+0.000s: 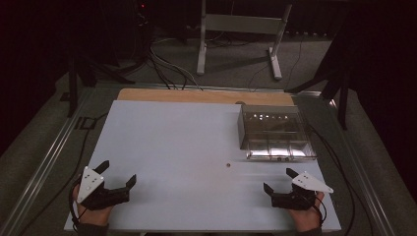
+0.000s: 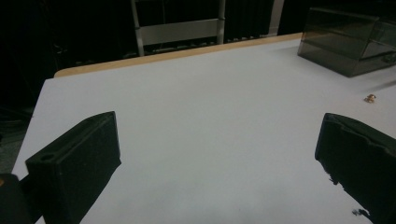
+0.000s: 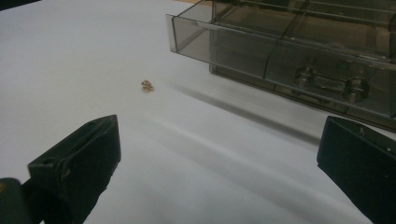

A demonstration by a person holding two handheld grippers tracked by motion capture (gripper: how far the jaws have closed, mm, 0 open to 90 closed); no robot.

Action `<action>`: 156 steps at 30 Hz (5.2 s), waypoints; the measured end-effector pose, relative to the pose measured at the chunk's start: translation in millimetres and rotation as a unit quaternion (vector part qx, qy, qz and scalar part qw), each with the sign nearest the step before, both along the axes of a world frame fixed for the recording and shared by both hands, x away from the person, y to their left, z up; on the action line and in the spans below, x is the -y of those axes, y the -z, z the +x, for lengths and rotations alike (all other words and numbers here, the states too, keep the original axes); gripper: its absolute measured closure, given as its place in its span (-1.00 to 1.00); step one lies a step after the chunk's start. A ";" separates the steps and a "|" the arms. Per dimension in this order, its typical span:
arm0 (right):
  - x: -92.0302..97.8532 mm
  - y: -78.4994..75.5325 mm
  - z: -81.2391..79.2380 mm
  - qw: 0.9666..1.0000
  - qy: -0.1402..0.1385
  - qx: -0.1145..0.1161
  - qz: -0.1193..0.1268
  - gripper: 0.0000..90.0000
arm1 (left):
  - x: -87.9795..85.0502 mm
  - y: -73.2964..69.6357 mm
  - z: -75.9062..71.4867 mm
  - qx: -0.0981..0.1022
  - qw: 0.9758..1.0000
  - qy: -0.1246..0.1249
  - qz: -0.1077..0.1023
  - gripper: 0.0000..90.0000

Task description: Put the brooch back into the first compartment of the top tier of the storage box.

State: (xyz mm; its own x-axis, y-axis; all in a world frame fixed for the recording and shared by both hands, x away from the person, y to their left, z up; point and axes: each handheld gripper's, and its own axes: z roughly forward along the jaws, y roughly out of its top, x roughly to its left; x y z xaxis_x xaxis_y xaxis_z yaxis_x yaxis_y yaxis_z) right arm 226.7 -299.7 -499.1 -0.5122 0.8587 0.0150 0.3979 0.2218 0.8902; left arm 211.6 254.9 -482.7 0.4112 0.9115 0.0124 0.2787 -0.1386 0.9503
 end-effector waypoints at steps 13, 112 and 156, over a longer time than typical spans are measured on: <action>-0.4 0.1 -0.6 1.000 0.002 -0.003 0.003 -0.99 | -2.0 2.1 1.3 -0.001 1.000 -0.011 0.003 -0.98; -145.5 28.7 80.9 0.990 0.026 -0.113 -0.083 0.69 | -2.0 10.0 5.1 -0.011 1.000 -0.010 -0.008 -0.98; -147.1 5.3 80.0 0.991 0.014 -0.121 -0.048 0.82 | -1.5 10.0 5.2 -0.011 1.000 -0.010 -0.007 -0.98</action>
State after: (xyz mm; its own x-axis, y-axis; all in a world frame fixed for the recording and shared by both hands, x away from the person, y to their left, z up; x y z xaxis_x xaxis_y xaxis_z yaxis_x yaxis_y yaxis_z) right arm 306.8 -152.6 -504.4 -0.4793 0.8761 0.0525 0.6039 0.2859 0.7440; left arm 216.8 256.4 -492.8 0.3936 0.9192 -0.0101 0.3027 -0.1192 0.9456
